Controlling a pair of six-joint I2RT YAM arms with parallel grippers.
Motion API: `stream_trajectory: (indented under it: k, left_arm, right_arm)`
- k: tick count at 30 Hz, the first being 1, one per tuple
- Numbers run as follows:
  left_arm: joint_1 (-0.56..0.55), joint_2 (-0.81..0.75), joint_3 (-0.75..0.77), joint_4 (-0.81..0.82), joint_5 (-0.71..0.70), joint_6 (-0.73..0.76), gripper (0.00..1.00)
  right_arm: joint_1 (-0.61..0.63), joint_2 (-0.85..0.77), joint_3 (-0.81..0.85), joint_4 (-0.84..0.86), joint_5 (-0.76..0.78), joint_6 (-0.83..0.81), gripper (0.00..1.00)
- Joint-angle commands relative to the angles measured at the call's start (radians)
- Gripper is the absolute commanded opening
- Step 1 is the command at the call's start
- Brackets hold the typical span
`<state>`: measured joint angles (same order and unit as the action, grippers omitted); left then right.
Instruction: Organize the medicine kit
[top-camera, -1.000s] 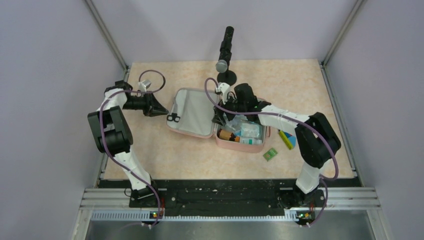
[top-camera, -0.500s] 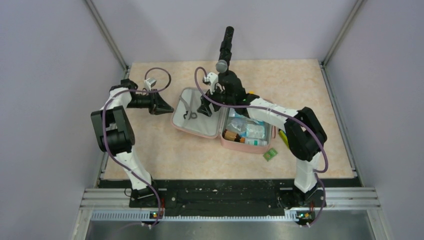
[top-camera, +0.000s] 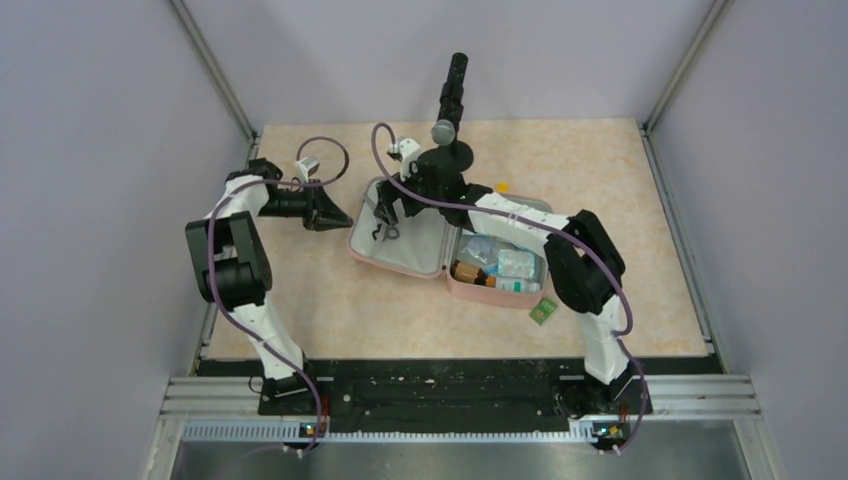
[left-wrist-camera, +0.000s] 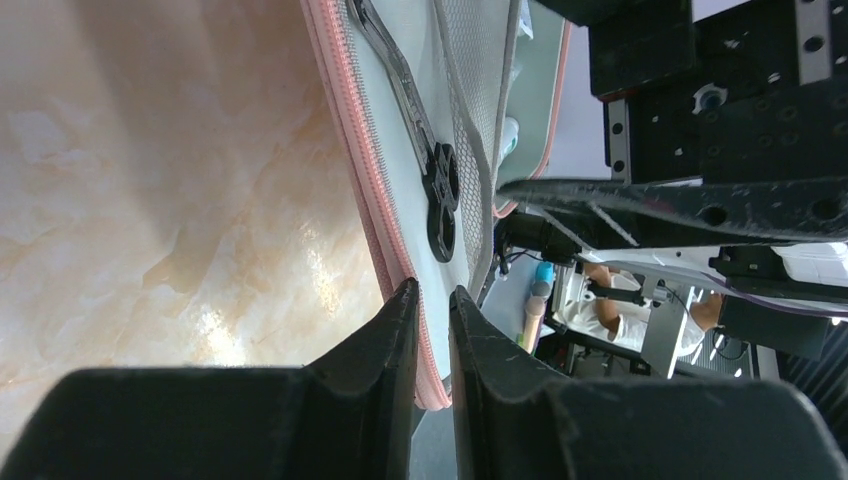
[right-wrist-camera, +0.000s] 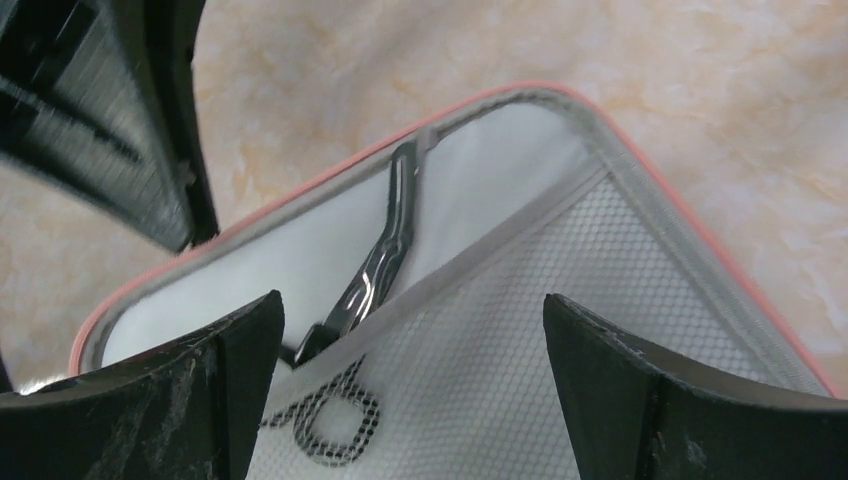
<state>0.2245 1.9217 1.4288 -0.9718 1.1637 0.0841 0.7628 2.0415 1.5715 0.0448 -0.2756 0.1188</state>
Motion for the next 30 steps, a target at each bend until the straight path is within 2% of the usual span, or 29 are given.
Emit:
stream_trajectory:
  k: [1,10,16,20,23,30]
  left_arm:
    - [-0.027,-0.06,-0.012,-0.001,0.066,-0.002,0.22]
    - [-0.031,-0.084,-0.032,0.035,0.074,-0.036,0.21]
    - [-0.033,-0.089,-0.036,0.054,0.075,-0.05,0.21]
    - [-0.034,-0.09,-0.036,0.064,0.069,-0.062,0.21]
    - [-0.033,-0.089,-0.035,0.07,0.068,-0.068,0.21]
    - [-0.034,-0.089,-0.029,0.083,0.063,-0.081,0.2]
  right_arm:
    - [0.048,0.023,0.12,-0.042,0.223,0.08,0.99]
    - [0.095,0.115,0.287,-0.306,0.473,0.062,0.99]
    - [0.097,0.094,0.272,-0.314,0.426,0.017,0.99]
    - [0.099,0.082,0.265,-0.328,0.402,0.039,0.85]
    - [0.101,0.086,0.267,-0.354,0.376,0.06,0.78]
    - [0.104,0.113,0.3,-0.394,0.306,0.065,0.48]
